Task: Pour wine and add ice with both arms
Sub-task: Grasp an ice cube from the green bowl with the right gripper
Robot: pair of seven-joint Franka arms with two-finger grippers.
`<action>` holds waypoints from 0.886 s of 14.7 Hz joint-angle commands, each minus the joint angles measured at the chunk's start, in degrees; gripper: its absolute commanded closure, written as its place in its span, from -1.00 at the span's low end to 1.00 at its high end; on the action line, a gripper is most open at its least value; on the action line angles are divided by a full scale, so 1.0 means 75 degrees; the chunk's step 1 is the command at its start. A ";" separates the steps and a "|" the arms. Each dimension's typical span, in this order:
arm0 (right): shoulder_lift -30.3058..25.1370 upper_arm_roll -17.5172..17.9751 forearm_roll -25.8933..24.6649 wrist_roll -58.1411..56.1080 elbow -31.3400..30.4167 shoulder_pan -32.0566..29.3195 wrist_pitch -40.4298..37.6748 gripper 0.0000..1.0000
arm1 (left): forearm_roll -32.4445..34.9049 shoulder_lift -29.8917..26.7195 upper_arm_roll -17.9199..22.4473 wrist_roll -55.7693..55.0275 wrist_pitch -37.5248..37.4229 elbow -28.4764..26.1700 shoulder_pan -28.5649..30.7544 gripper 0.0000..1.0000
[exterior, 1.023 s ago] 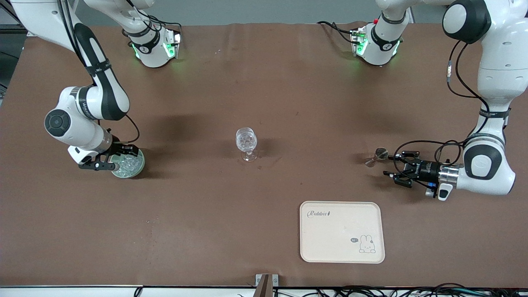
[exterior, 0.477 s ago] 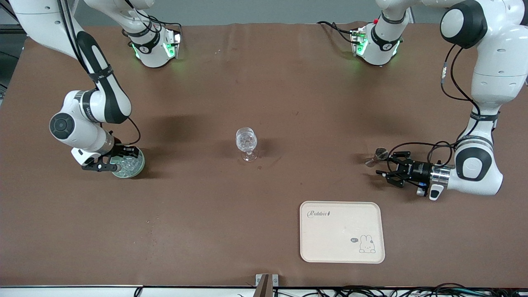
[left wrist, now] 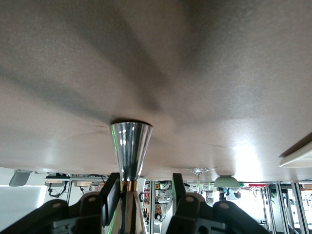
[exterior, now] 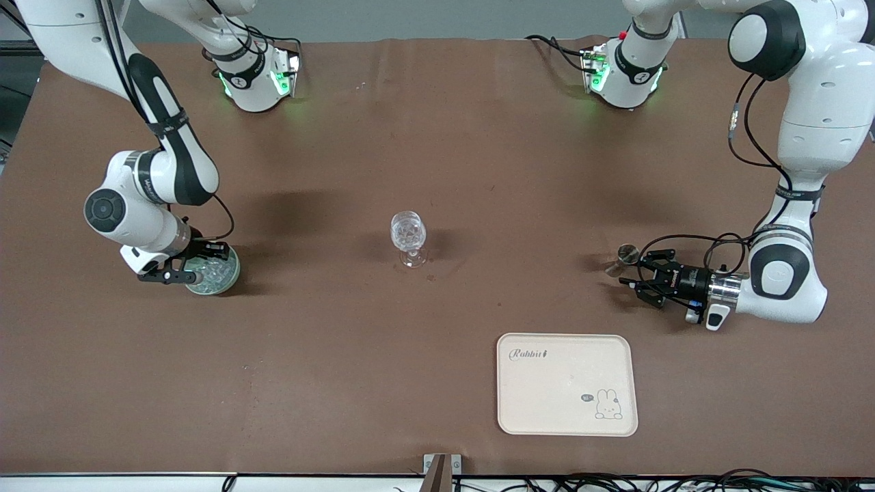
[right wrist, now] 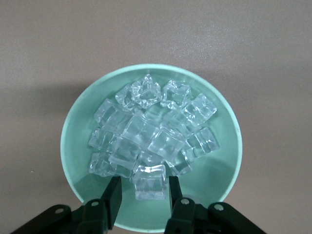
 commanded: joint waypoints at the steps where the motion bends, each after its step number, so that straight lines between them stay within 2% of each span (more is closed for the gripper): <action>1: -0.0085 0.0036 -0.0108 -0.0020 -0.0127 -0.0068 0.0027 0.12 | -0.0131 -0.0049 -0.0018 0.0008 -0.0057 -0.0099 0.0008 -0.02; 4: -0.0074 0.0036 -0.0108 -0.0020 -0.0115 -0.0079 0.0015 0.29 | -0.0072 -0.0060 -0.0018 0.0008 -0.0115 -0.0111 0.0008 -0.02; 7: -0.0074 0.0036 -0.0108 -0.0020 -0.0057 -0.0114 -0.0008 0.83 | -0.0026 -0.0084 -0.0006 0.0008 -0.0571 -0.0111 0.0043 0.04; 9: -0.0085 0.0048 -0.0097 0.0003 0.0153 -0.0138 -0.0101 0.95 | -0.0002 -0.0061 -0.0006 0.0020 -0.0584 -0.0100 0.0020 0.09; 11: -0.0097 0.0060 -0.0073 0.0050 0.0701 -0.0103 -0.1010 0.99 | 0.0010 -0.0049 0.0006 0.0020 -0.0572 -0.0099 0.0008 0.13; 13: -0.0167 0.0071 0.0020 0.0121 0.1743 -0.0079 -0.2672 0.99 | 0.0010 -0.0025 0.0006 0.0020 -0.0491 -0.0088 -0.0003 0.18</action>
